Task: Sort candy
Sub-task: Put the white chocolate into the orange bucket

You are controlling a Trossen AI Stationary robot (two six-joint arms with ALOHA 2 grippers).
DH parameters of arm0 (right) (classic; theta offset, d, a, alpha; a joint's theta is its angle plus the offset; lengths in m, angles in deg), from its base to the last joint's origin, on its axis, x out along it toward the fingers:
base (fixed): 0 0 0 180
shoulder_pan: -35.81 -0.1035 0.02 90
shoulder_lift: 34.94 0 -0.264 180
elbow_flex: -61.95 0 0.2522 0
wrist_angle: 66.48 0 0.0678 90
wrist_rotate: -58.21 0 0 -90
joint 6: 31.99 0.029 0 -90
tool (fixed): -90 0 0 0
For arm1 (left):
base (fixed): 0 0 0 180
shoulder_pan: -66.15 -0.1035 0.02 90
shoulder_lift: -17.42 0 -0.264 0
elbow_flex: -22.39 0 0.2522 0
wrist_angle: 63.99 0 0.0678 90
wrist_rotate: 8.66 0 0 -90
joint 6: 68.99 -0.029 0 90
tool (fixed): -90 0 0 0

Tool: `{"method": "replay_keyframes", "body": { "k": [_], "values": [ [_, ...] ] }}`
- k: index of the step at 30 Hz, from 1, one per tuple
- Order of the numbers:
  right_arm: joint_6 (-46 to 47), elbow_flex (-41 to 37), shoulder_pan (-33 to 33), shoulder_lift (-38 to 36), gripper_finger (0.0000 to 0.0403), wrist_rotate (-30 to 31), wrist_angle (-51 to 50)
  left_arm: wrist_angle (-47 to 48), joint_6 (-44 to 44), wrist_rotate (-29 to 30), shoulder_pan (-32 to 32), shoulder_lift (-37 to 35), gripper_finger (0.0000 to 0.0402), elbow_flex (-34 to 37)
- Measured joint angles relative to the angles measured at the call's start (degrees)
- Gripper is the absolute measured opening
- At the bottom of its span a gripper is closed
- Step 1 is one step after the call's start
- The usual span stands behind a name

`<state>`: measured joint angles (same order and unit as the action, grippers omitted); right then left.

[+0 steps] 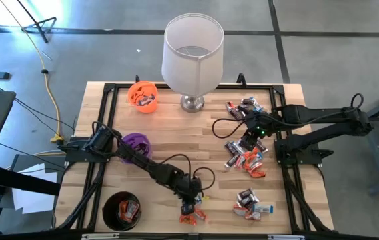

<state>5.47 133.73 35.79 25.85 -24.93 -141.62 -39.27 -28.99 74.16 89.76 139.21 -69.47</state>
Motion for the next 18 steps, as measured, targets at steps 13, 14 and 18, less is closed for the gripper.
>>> {"method": "replay_keyframes", "body": {
  "k": [13,14,18],
  "values": [
    [0.00,0.00,-0.01,0.00,0.0211,0.00,0.01,-1.73,6.55,1.95,0.15,0.07,0.0004,0.05],
    [0.00,0.00,-0.02,0.00,0.0211,0.02,0.00,-1.74,7.46,2.70,0.22,0.07,0.0004,0.03],
    [0.00,0.00,0.00,0.00,0.0211,0.00,0.02,-0.85,11.44,4.25,0.46,-0.52,0.0002,0.03]
  ]
}}
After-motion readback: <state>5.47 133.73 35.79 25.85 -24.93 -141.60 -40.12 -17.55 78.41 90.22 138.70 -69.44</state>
